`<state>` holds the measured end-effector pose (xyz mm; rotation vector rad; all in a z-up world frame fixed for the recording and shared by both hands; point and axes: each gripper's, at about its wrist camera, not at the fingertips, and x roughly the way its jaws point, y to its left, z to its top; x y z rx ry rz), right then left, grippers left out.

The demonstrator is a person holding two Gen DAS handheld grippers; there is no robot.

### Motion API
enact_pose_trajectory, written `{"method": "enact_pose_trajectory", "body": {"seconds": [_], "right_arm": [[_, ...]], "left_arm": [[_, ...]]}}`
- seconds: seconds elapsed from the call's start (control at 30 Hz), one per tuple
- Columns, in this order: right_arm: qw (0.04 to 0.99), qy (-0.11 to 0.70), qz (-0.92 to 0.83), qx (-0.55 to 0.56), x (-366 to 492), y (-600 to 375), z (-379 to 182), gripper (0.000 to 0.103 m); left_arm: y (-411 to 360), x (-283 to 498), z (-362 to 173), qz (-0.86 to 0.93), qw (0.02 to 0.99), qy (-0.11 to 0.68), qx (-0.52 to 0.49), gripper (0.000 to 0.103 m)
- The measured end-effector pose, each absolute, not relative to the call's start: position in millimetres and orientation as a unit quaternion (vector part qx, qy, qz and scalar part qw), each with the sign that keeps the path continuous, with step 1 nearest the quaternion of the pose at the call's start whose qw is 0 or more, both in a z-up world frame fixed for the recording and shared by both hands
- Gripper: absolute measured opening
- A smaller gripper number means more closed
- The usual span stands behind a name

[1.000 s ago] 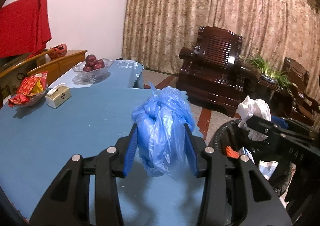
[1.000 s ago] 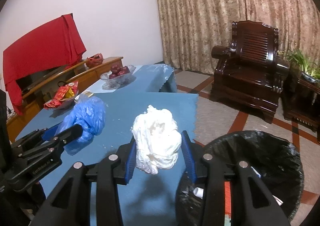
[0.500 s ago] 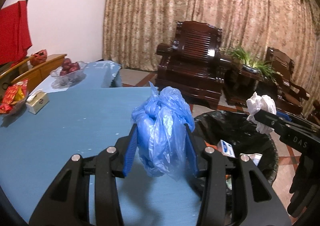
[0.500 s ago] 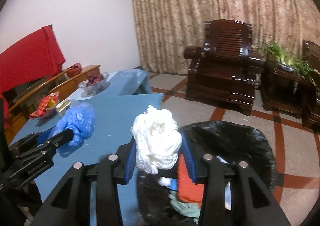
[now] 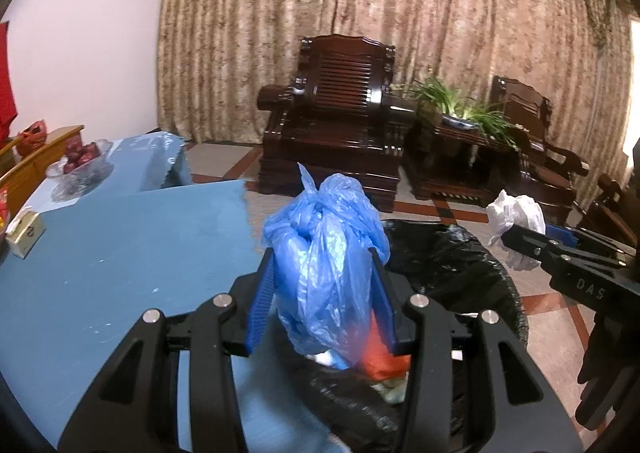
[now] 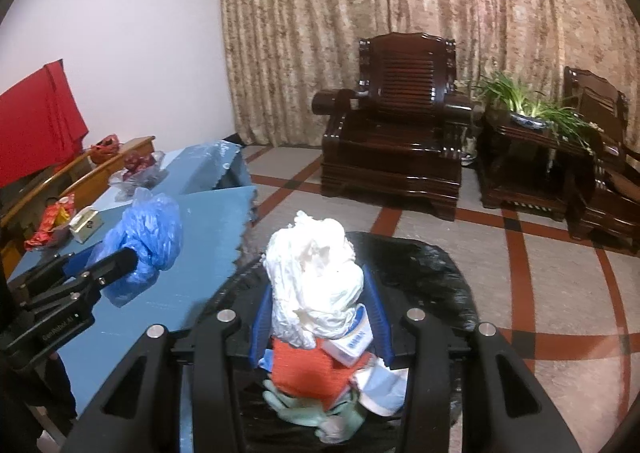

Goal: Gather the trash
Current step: 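Open both tools to drop the bag and tissue into the bin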

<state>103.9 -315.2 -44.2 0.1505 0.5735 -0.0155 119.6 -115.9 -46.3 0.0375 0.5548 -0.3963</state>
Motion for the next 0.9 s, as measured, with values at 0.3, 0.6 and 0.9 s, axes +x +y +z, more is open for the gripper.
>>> {"method": "enact_pose_trajectory", "body": {"seconds": [0.3,0.6,0.9], "right_arm": [[0.952,0.294,-0.028,0.079,111.4,-342.9,-59.8,0.042],[0.95,0.303,-0.036,0.073,124.7,-353.7,-77.7,0.051],[0.948,0.304,-0.061,0.074,119.3,-358.2,-85.3,0.097]], "left_arm": [[-154.3,135.7,-64.3,-0.227,0.932,0.283,0.025,0.043],[-172.3,160.4,-77.9,-0.254,0.918,0.306,0.006,0.064],[-157.9,160.6,-74.6,-0.248,0.919,0.307,-0.01,0.083]]}}
